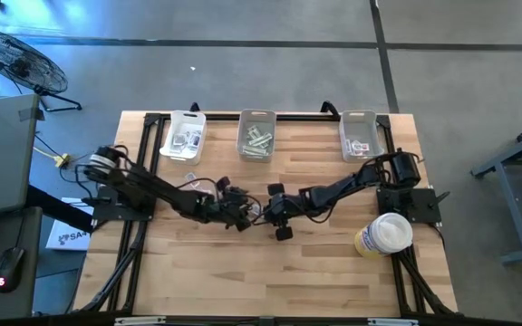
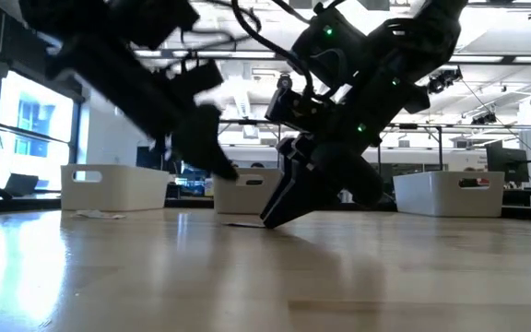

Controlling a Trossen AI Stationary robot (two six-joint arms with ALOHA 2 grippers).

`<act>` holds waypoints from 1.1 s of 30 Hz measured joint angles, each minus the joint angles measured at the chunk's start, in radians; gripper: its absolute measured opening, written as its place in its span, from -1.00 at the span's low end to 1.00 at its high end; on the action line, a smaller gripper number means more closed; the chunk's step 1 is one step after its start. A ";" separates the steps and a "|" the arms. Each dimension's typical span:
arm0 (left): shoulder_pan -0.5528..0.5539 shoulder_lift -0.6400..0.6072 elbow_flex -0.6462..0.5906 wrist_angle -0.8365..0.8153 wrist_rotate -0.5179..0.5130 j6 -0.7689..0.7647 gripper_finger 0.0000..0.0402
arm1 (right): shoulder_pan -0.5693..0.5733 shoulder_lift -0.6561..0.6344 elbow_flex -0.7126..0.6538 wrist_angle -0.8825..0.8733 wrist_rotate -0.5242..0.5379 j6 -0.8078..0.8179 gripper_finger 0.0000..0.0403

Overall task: Pick & Place First Aid Supplies
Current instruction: Put the orange pad into the right gray bin

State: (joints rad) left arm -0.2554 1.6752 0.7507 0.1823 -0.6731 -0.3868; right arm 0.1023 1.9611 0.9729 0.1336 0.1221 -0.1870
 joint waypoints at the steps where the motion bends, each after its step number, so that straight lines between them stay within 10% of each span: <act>1: 0.000 -0.019 0.009 -0.026 -0.020 0.001 -0.04 | 0.000 0.000 -0.001 0.007 -0.007 -0.002 -0.50; 33: 0.000 -0.179 0.014 -0.292 -0.096 -0.093 -0.04 | -0.061 0.096 0.004 0.124 -0.152 0.109 -0.52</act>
State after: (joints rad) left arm -0.2554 1.4960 0.7642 -0.1095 -0.7689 -0.4797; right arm 0.0418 2.0571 0.9764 0.2577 -0.0299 -0.0777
